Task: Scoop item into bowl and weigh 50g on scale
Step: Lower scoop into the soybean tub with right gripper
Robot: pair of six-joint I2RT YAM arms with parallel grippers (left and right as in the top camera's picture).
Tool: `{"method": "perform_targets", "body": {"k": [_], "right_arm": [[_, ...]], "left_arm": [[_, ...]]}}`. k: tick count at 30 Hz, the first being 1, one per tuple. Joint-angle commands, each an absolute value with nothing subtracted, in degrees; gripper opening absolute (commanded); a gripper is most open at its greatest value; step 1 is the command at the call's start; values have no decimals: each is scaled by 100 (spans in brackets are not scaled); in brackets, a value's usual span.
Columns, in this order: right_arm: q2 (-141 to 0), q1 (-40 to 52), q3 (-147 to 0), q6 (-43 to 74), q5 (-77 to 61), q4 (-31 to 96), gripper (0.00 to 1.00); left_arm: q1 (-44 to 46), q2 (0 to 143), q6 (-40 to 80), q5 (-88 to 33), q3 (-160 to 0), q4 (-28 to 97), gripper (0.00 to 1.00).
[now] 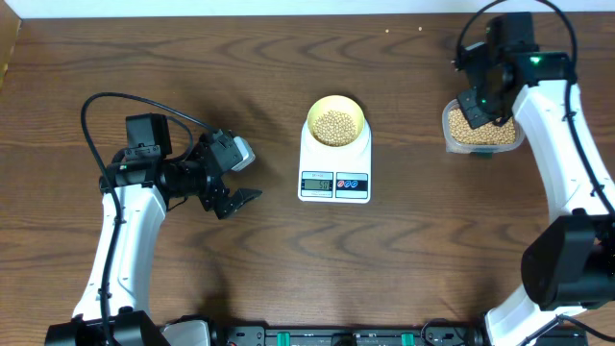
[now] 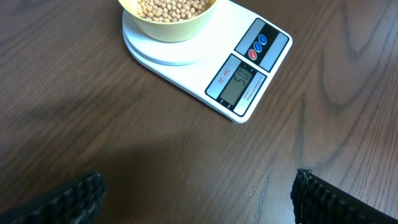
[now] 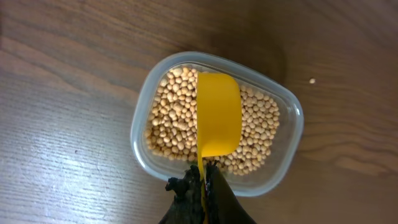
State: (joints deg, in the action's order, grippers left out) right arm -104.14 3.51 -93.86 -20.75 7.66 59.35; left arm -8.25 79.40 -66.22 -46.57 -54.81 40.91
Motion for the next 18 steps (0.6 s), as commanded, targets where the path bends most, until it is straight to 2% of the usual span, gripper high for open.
{"method": "perform_targets", "body": {"k": [1,6,15,18], "right_arm": [[-10082,561,-9535,-1837,1446,6036,1],[-10073,502,-9537,-749,1350,6217,1],[-10075,-489,-9526,1350,-884,6211,1],[-10075,-904,-9439,2080,-1251,6147,1]], "left_arm": [[-845,7975,-6613,-4687,-5422,4108,98],[-845,7975,-6613,-4687,-5422,4108,97],[-845,7975,-6613,-4687,-5422,4108,97],[-845,7975,-6613,-4687,-5422,4108,98]]}}
